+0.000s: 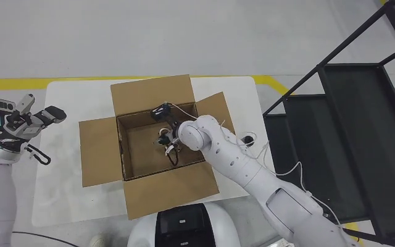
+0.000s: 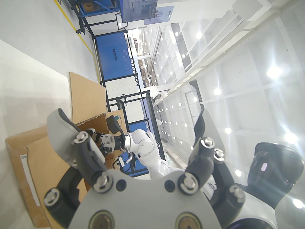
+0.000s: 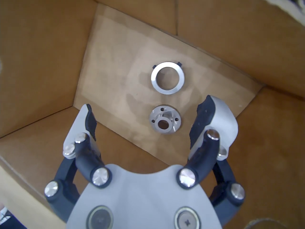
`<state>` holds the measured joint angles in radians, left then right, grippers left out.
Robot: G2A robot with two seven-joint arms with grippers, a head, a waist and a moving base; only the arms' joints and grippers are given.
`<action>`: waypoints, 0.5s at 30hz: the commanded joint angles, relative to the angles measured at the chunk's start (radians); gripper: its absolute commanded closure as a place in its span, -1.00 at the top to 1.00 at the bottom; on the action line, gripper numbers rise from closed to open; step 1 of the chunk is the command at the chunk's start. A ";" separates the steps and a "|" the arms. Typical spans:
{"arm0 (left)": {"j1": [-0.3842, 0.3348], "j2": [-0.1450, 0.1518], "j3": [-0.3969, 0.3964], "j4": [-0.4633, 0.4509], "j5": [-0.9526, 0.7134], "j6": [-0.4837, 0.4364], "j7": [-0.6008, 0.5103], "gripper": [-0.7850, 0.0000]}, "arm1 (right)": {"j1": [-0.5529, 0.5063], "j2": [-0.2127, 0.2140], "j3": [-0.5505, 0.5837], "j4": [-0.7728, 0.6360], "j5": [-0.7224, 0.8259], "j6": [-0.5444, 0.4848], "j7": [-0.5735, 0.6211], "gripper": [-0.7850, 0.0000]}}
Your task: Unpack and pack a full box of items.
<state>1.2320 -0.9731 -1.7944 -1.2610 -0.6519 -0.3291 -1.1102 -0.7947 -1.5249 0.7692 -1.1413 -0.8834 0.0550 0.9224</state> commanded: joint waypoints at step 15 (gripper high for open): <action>0.000 0.000 0.000 0.000 0.000 0.000 0.000 1.00 | 0.100 -0.076 -0.074 0.259 0.060 0.043 -0.109 -0.11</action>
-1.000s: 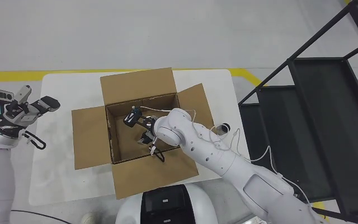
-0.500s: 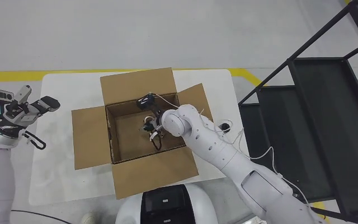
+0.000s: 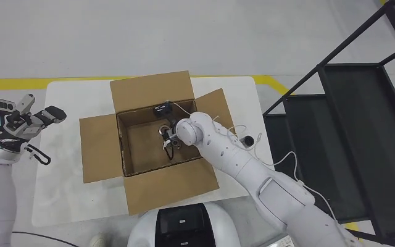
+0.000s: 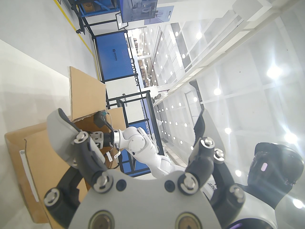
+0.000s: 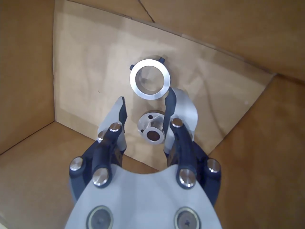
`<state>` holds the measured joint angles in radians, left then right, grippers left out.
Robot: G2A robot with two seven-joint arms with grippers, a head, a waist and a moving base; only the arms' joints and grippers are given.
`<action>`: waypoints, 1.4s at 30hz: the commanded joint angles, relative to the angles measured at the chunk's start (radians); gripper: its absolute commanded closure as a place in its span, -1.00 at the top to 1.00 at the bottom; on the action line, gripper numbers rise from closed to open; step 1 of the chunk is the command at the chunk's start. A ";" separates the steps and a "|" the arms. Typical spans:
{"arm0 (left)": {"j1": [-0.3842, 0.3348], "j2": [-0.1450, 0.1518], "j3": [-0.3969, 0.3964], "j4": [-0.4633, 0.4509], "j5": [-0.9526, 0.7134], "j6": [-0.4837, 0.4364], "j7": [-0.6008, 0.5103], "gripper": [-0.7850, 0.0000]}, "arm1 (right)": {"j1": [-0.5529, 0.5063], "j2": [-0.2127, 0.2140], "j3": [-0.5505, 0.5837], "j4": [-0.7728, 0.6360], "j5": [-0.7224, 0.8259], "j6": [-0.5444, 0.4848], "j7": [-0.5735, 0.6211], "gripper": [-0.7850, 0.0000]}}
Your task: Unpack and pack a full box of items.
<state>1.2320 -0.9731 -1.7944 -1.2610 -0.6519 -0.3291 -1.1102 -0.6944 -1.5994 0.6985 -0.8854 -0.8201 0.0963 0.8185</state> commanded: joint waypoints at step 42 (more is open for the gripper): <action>0.000 0.000 0.000 0.000 0.000 0.000 0.000 1.00 | -0.096 -0.002 0.086 0.004 -0.024 0.012 -0.198 -0.15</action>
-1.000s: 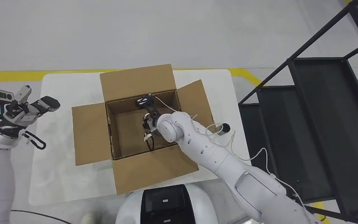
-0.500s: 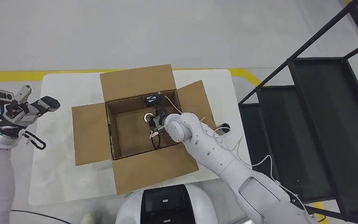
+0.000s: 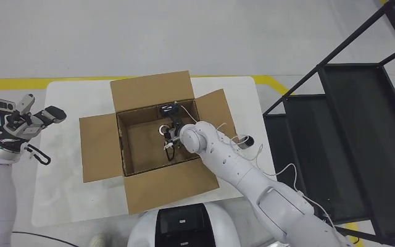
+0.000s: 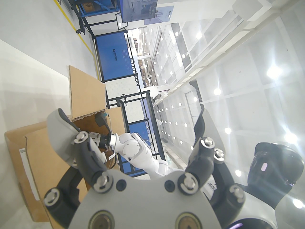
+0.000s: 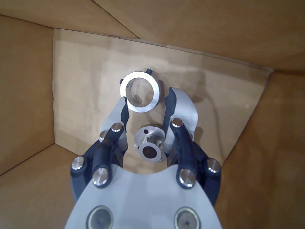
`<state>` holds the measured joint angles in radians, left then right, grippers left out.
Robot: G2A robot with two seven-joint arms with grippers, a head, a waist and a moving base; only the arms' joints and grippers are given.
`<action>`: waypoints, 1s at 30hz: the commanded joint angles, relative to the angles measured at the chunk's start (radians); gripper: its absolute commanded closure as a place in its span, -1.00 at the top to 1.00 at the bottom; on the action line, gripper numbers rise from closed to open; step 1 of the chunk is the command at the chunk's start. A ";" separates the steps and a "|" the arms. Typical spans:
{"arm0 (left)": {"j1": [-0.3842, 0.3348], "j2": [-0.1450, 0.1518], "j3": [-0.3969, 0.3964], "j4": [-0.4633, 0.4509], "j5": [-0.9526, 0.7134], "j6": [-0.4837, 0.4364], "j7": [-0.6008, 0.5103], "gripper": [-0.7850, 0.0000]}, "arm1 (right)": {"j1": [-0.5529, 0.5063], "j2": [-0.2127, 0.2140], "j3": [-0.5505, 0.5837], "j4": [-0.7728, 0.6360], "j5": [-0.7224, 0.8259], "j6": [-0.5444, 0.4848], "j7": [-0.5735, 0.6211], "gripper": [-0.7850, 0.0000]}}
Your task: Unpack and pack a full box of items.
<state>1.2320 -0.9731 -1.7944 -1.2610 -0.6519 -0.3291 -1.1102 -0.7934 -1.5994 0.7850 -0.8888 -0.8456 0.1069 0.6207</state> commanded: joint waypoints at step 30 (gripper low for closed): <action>0.000 0.000 0.000 0.000 0.000 0.000 0.000 1.00 | -0.287 0.091 0.186 -0.552 -0.142 -0.062 0.103 -1.00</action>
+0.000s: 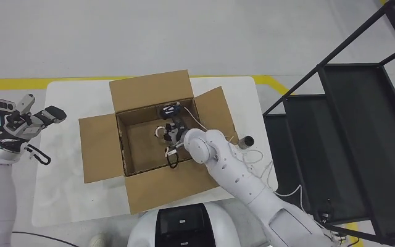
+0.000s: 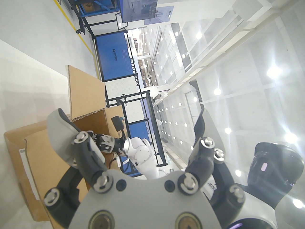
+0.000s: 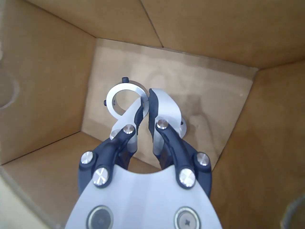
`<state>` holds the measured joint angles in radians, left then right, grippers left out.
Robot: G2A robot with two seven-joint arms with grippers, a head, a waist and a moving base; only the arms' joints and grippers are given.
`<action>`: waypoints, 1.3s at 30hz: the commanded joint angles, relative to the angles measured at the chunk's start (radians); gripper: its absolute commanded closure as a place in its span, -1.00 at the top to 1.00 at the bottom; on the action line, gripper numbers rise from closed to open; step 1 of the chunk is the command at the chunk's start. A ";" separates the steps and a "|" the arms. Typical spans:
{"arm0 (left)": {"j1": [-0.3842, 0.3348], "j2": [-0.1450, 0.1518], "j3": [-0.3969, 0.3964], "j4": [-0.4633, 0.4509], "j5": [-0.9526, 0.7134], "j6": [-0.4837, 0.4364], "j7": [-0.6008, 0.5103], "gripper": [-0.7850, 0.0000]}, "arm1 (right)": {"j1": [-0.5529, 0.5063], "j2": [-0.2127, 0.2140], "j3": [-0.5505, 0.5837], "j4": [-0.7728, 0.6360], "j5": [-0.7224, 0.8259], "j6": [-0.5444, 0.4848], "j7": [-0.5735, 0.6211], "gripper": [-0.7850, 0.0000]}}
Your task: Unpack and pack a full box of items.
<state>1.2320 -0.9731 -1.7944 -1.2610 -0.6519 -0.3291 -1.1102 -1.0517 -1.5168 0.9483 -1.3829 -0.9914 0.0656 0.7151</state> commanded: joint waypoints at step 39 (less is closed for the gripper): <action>0.000 0.000 0.000 0.000 0.000 0.000 0.000 1.00 | -1.000 0.148 0.839 -0.849 0.294 -0.287 -0.119 -1.00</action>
<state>1.2320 -0.9731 -1.7944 -1.2610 -0.6519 -0.3291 -1.1102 -2.0422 -1.3697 1.7841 -2.2393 -0.7021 -0.2203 0.5971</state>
